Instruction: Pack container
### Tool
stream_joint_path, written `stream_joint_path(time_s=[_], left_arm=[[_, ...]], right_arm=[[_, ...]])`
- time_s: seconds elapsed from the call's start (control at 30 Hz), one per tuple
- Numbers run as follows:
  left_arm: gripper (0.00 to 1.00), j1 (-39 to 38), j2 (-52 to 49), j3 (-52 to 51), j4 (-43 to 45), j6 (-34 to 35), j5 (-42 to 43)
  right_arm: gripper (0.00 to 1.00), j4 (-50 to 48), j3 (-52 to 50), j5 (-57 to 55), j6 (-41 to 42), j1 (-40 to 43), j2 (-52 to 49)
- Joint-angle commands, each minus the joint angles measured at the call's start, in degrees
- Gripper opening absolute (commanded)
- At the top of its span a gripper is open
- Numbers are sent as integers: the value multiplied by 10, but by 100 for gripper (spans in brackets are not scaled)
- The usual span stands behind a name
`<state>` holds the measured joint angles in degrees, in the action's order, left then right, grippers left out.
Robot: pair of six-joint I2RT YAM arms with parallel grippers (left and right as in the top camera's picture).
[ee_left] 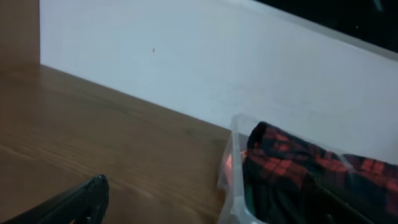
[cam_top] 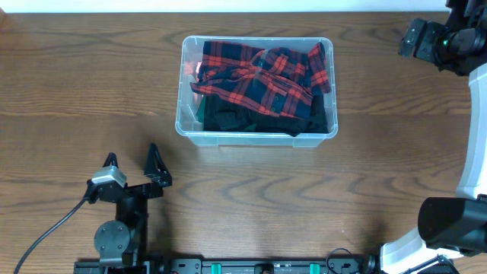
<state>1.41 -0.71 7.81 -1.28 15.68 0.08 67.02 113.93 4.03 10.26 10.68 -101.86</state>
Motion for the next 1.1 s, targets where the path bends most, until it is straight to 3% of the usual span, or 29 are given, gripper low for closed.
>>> stream_joint_path(time_s=[0.0,0.27,0.47,0.63,1.07], left_arm=[[98,3,6,-21,15,9,8],[98,3,6,-76,72,9,-8],[98,21,6,-76,55,4,-40],[98,27,6,-76,-32,3,-33],[98,27,4,-76,-28,-10,-26]], right_arm=[[99,1,0,-2,6,-2,0],[99,1,0,-2,6,-2,0],[99,1,0,-2,6,-2,0],[99,1,0,-2,6,-2,0],[99,1,0,-2,6,-2,0]])
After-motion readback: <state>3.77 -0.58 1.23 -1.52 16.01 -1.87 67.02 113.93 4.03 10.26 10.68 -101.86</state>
